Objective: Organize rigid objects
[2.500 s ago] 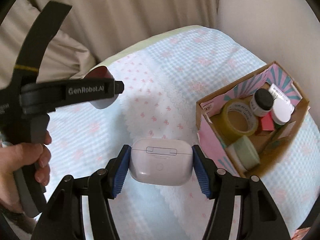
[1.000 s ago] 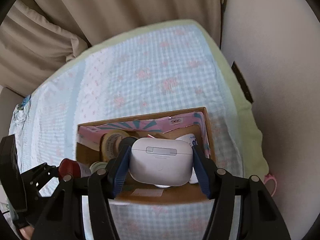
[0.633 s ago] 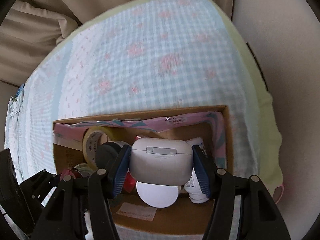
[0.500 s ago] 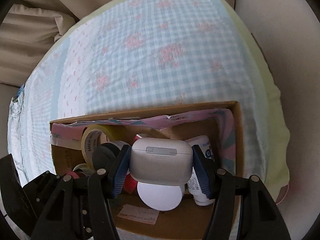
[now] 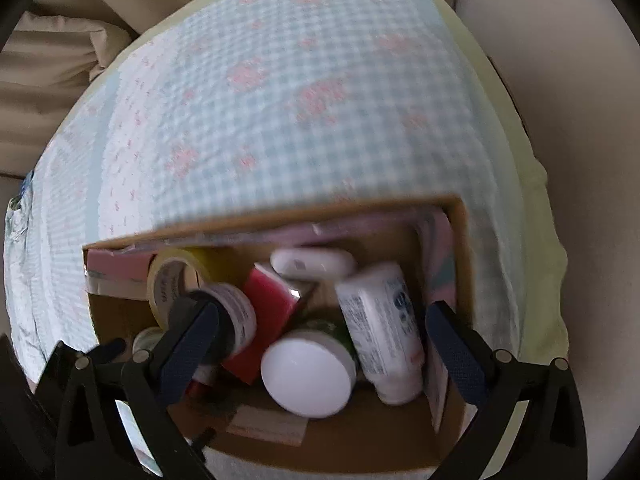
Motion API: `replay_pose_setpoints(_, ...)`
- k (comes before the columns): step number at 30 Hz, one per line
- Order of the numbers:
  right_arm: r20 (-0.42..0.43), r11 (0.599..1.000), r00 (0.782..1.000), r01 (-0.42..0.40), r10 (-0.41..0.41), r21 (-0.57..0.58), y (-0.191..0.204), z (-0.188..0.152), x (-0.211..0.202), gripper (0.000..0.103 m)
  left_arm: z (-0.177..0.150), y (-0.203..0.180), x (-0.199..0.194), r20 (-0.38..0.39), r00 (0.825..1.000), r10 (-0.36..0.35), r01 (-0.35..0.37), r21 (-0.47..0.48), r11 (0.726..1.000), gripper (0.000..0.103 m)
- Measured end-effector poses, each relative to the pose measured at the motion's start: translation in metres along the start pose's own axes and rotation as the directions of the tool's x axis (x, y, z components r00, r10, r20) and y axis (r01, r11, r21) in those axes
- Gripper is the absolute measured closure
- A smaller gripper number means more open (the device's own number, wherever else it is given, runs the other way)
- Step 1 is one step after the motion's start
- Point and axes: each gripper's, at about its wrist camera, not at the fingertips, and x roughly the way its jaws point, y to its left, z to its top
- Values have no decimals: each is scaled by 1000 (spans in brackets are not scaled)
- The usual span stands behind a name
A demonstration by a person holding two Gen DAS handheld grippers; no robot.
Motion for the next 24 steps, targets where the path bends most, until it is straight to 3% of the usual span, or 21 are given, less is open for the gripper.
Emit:
replay_pose_setpoints(7, -13, 1000, 1000, -10, 10, -2, 3, -16, 1, 0, -5, 11, -5, 7, 1000, 6, -6, -26, 1000, 0)
replay_pose_setpoints(14, 31, 1000, 1000, -1, 2, -17, 12, -28, -22, 0, -15, 16, -43, 59, 998, 18, -15, -51, 999, 0)
replay_pose_setpoints(19, 94, 999, 996, 11, -8, -38, 25, -44, -66, 0, -30, 31, -99, 130, 991, 36, -21, -120, 993, 0)
replay_pose_setpoints(24, 187, 997, 982, 21, -7, -75, 58, -68, -131, 0, -52, 58, -175, 224, 972, 73, -24, -214, 977, 0)
